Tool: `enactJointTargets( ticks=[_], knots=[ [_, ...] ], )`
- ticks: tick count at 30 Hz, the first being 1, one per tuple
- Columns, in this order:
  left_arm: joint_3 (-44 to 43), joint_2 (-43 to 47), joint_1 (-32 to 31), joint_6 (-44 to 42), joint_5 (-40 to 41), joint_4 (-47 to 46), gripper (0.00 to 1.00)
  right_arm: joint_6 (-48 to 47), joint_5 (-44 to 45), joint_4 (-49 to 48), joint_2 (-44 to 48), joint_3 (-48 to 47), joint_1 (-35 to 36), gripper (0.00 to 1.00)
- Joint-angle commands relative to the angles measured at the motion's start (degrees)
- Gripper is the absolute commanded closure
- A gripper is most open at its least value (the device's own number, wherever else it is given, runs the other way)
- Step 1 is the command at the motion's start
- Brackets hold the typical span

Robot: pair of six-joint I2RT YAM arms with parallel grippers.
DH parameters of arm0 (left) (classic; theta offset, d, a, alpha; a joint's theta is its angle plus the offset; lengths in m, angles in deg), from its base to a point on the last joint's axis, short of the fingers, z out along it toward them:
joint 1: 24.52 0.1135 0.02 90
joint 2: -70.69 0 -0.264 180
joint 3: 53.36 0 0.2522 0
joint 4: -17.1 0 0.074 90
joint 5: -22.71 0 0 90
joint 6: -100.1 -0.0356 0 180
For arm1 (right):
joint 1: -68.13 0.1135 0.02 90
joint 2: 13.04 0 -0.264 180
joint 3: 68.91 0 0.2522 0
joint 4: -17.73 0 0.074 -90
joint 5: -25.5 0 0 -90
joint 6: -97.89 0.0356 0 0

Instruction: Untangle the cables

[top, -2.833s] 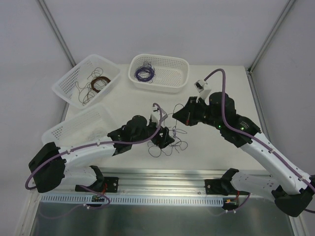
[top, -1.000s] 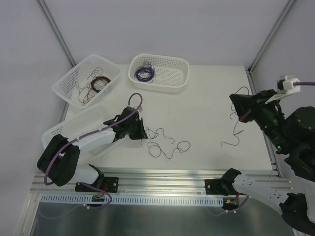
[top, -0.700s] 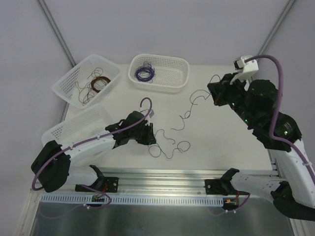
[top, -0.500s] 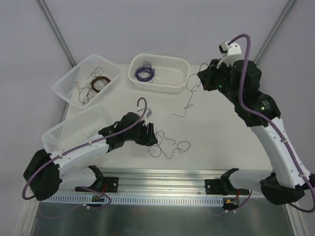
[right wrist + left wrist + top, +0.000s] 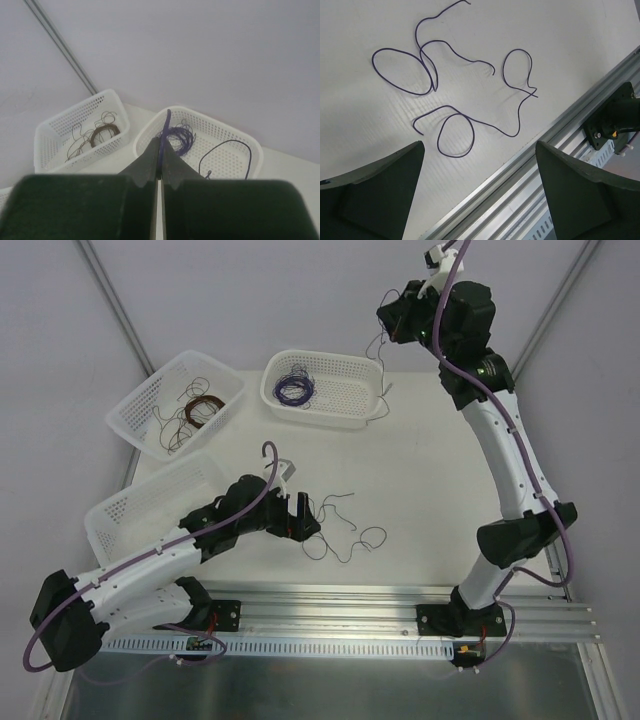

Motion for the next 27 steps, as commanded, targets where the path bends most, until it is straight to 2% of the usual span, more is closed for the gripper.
enactJointTargets(
  ticks=[1, 10, 15, 17, 20, 21, 26, 27],
  knots=[
    [0.7, -0.95, -0.12, 0.64, 0.73, -1.21, 0.05, -0.07, -4.71, -11.45, -2.65, -5.21, -0.95, 0.99],
    [0.7, -2.81, -0.12, 2.22, 0.02, -1.21, 0.05, 2.38, -5.77, -23.85, -20.83, -10.31, -2.0, 0.94],
    [1.84, -3.07, -0.12, 3.98, -0.42, -1.3, 0.05, 7.04, -5.33, -23.96, -34.44, -12.69, -2.79, 0.91],
    [2.46, -3.24, -0.12, 4.6, -0.16, -1.38, 0.05, 10.03, -5.24, -22.73, -37.1, -11.73, -2.88, 0.88],
    [2.72, -3.33, -0.12, 4.86, 0.28, -1.3, 0.05, 11.53, -6.91, -20.8, -39.74, -10.4, -3.23, 0.7],
    [2.64, -3.42, -0.12, 4.69, 0.46, -1.38, 0.05, 11.7, -8.3, -19.66, -39.92, -9.7, -3.32, 0.59],
    [2.28, -4.04, -0.12, 5.65, 0.81, -1.38, 0.05, 9.78, -10.6, -17.98, -32.74, -3.03, -3.94, 0.38],
    [2.28, -4.12, -0.12, 5.74, 0.99, -1.38, 0.06, 9.08, -10.95, -15.19, -31.41, -2.41, -4.02, 0.32]
  ],
)
